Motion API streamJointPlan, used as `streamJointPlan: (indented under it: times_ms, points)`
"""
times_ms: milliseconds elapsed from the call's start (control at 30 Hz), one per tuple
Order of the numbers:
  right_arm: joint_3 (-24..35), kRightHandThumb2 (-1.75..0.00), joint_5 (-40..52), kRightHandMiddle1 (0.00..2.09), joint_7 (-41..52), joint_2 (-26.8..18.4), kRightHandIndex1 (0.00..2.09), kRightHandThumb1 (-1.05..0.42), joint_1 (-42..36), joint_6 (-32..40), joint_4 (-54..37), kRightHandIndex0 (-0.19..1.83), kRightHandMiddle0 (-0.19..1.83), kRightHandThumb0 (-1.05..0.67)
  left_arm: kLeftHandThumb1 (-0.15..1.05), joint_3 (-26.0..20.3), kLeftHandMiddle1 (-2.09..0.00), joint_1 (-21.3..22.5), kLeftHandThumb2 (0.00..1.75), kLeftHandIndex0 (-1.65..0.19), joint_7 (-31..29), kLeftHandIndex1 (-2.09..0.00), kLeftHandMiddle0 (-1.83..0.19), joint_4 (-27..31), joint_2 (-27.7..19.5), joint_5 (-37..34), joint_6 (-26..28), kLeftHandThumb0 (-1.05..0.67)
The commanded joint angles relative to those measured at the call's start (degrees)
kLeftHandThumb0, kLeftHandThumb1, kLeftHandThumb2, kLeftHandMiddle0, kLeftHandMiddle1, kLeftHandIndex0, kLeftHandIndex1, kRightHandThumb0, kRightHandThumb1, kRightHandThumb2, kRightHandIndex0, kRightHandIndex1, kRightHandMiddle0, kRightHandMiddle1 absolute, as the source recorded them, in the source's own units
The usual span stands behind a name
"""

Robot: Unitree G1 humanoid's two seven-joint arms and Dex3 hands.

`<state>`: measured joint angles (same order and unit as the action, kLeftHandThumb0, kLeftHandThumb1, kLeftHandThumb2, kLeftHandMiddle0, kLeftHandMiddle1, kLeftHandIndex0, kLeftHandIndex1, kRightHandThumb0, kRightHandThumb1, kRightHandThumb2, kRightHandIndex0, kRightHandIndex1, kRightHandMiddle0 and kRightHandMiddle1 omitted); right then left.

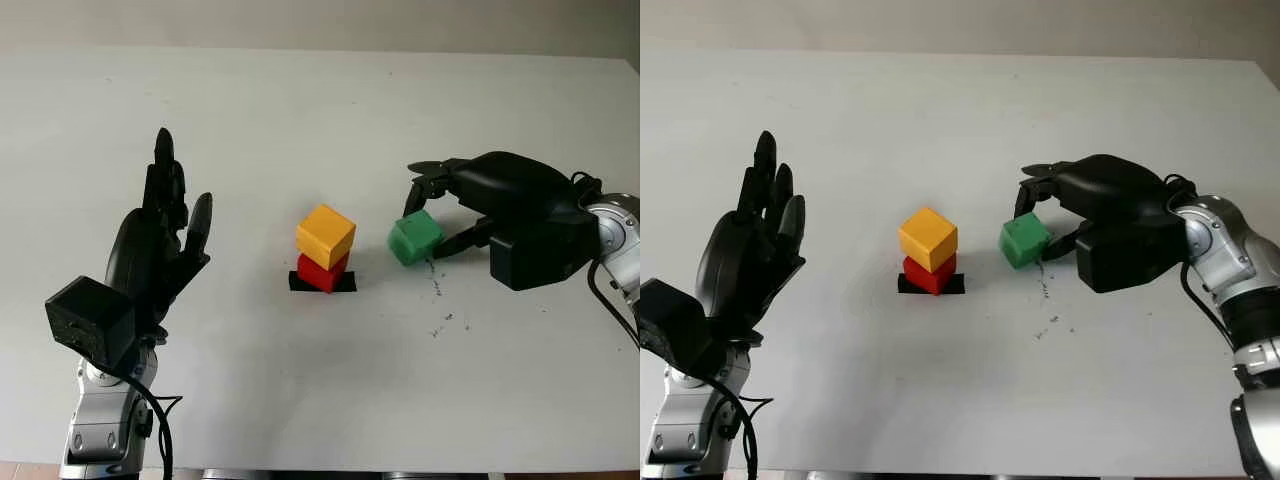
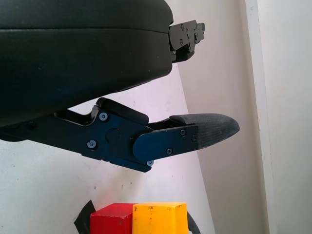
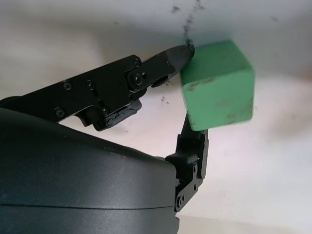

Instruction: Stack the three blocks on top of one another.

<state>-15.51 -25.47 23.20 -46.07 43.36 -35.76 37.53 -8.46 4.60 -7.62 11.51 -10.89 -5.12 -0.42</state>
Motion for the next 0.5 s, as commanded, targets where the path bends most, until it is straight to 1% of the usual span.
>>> streamJointPlan:
  times_ms: [0,200,333,467]
  points:
    - [1.9,-0.05,2.7,1.34,1.2,0.6,0.06,-0.98,-0.5,0.7,-1.6,0.24,0.38,-0.39,1.05,-0.1,0.00,-0.1,0.55,0.19,0.2,0.00,0.19,0.1,0.0,0.0,-0.3,-0.68]
    - [4.5,-0.05,7.6,1.43,4.2,1.5,0.06,-0.98,-1.1,3.0,-4.6,0.23,0.37,-0.42,1.05,0.2,0.00,0.1,0.57,0.19,0.1,0.00,0.19,0.1,-0.2,0.3,0.1,-0.69]
    - [6.4,-0.05,11.1,1.45,5.9,2.2,0.06,-0.97,-1.8,4.8,-6.8,0.24,0.35,-0.41,1.05,0.2,0.00,0.1,0.56,0.19,0.0,0.00,0.19,-0.1,-0.3,0.6,-0.1,-0.70]
    - [7.8,-0.05,11.9,1.47,5.7,2.3,0.06,-0.96,-2.2,6.0,-9.2,0.25,0.36,-0.42,1.05,0.1,0.00,-0.1,0.56,0.19,-0.2,0.00,0.19,-0.2,-0.4,0.6,-0.7,-0.69]
